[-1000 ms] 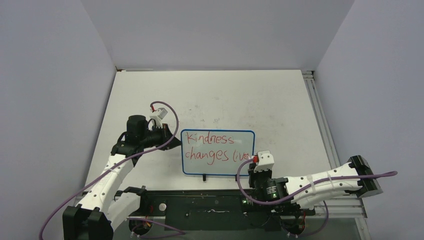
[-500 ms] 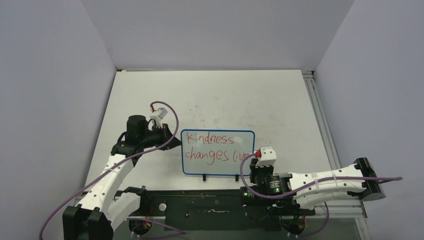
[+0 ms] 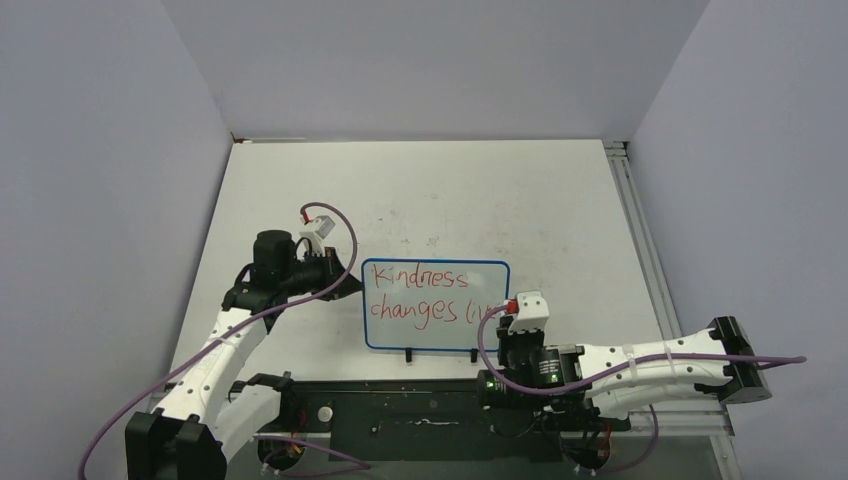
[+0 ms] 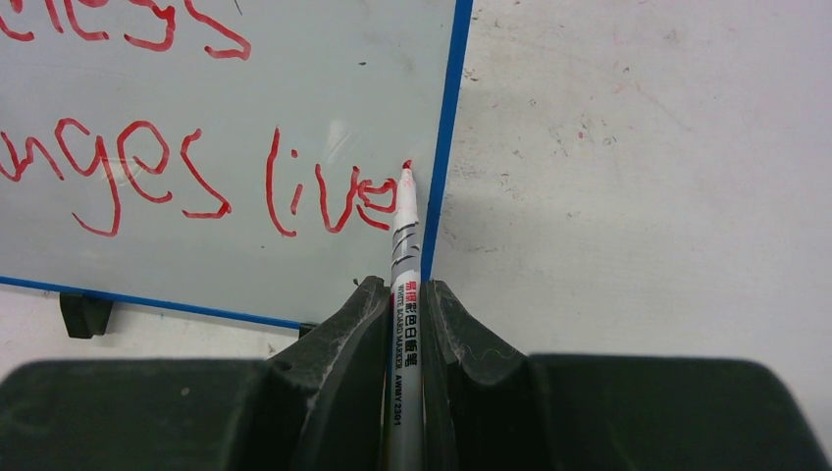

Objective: Write a sentence on the whiteboard

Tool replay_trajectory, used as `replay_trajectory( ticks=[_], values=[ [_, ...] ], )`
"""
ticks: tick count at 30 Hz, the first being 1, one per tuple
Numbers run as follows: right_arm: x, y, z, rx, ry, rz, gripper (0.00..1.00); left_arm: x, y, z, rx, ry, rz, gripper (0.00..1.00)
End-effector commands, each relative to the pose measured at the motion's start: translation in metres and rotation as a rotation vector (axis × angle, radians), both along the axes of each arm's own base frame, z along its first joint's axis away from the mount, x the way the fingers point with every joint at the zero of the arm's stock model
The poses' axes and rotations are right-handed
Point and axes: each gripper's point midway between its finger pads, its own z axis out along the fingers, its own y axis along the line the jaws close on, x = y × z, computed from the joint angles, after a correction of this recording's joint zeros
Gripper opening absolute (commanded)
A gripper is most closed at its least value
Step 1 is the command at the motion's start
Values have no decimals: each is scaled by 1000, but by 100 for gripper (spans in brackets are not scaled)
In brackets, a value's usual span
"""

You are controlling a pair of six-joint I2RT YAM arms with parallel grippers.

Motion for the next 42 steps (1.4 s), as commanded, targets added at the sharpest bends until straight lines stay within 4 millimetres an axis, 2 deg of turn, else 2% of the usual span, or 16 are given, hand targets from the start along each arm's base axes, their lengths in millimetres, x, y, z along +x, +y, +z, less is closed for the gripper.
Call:
replay_trajectory(
  ticks=[1, 23, 34, 42],
  values=[
    [1, 1, -1, -2, -3, 0, 5, 8, -5, 24, -28, -86, -21, 0],
    [-11, -8, -11, -9, 47, -10, 5, 8, -5, 25, -29, -89, -20, 0],
    [-15, 6, -10, -11, 34, 45, 5, 8, -5, 25, -30, -89, -21, 0],
    [-19, 9, -1, -10, 21, 72, 5, 8, -5, 25, -30, -89, -20, 0]
  ],
)
